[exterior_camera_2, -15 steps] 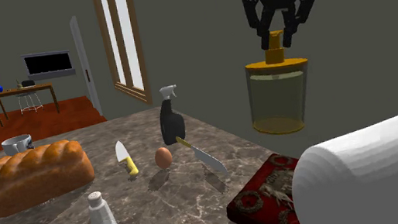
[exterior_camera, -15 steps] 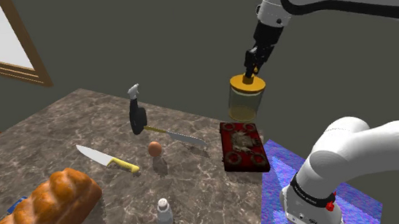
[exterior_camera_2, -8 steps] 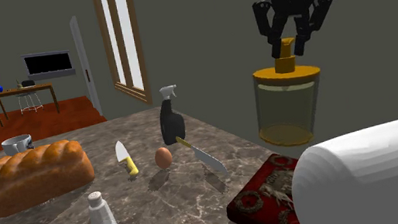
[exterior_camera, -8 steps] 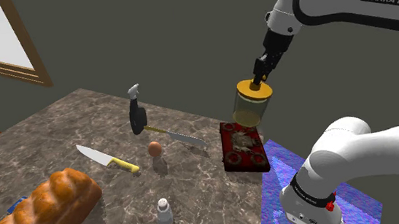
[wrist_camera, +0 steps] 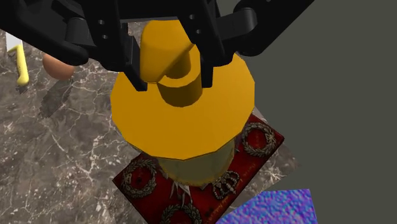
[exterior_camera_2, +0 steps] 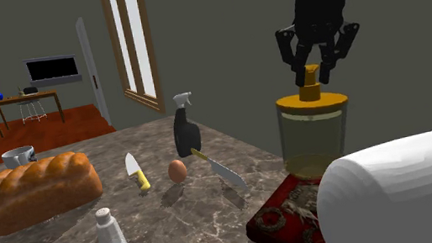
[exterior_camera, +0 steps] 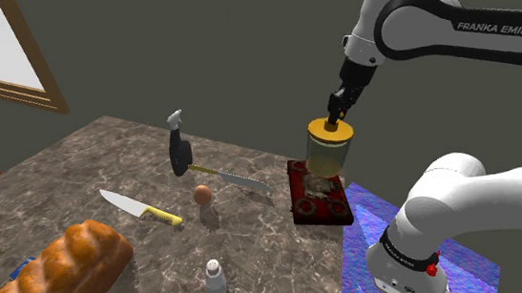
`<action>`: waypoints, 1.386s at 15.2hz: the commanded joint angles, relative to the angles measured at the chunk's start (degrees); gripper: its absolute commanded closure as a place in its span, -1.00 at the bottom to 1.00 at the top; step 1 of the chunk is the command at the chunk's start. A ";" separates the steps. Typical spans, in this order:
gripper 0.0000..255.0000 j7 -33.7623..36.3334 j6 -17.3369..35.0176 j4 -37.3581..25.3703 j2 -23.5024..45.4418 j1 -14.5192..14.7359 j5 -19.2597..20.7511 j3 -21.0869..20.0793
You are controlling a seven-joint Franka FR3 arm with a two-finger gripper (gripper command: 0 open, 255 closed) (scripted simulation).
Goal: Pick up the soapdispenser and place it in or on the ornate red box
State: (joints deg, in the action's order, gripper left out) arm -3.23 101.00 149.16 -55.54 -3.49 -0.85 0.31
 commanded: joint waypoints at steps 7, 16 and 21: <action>1.00 -0.05 5.63 6.58 -1.01 0.01 -0.06 -0.05; 1.00 -0.16 12.32 13.20 -0.95 0.01 -0.10 -0.06; 1.00 -0.15 12.33 13.20 -0.93 0.02 -0.09 -0.05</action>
State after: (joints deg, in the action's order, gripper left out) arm -3.39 113.42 162.19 -56.56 -3.49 -0.91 0.28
